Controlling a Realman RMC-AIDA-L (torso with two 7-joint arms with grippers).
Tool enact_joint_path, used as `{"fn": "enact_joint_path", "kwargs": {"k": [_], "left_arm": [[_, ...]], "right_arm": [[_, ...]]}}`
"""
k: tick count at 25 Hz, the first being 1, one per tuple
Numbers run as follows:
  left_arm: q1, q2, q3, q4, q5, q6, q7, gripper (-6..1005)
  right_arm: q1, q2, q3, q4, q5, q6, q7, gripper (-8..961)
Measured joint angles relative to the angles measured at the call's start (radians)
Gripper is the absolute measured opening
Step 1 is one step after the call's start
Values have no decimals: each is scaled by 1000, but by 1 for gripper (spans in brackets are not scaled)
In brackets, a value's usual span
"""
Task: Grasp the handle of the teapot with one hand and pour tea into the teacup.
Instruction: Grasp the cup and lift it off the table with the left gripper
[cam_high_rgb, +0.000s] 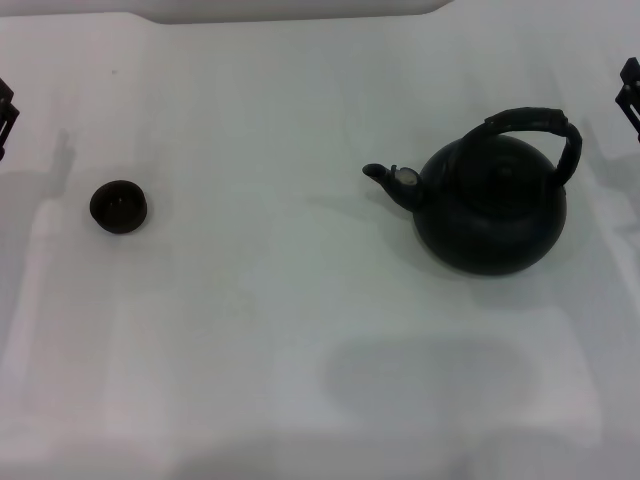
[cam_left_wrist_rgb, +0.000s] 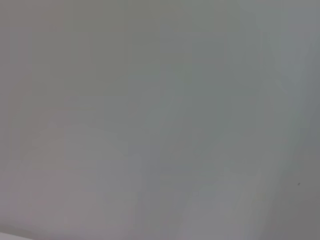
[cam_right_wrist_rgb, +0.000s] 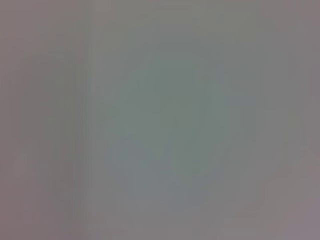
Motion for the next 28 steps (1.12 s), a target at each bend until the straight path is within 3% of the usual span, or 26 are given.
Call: {"fn": "enact_joint_path", "kwargs": {"k": [22,26,28], "left_arm": [[-26,9,25,5,48,-15,-42,801],[-72,33,29,5,82,-46,-142,801],[-99,59,29,5,107,-62,-203,801]], "right_arm": [[3,0,1,3,3,2,4,864],[3,0,2,3,4,2,4,863],[3,0,3,4,5,2,4,862]]}}
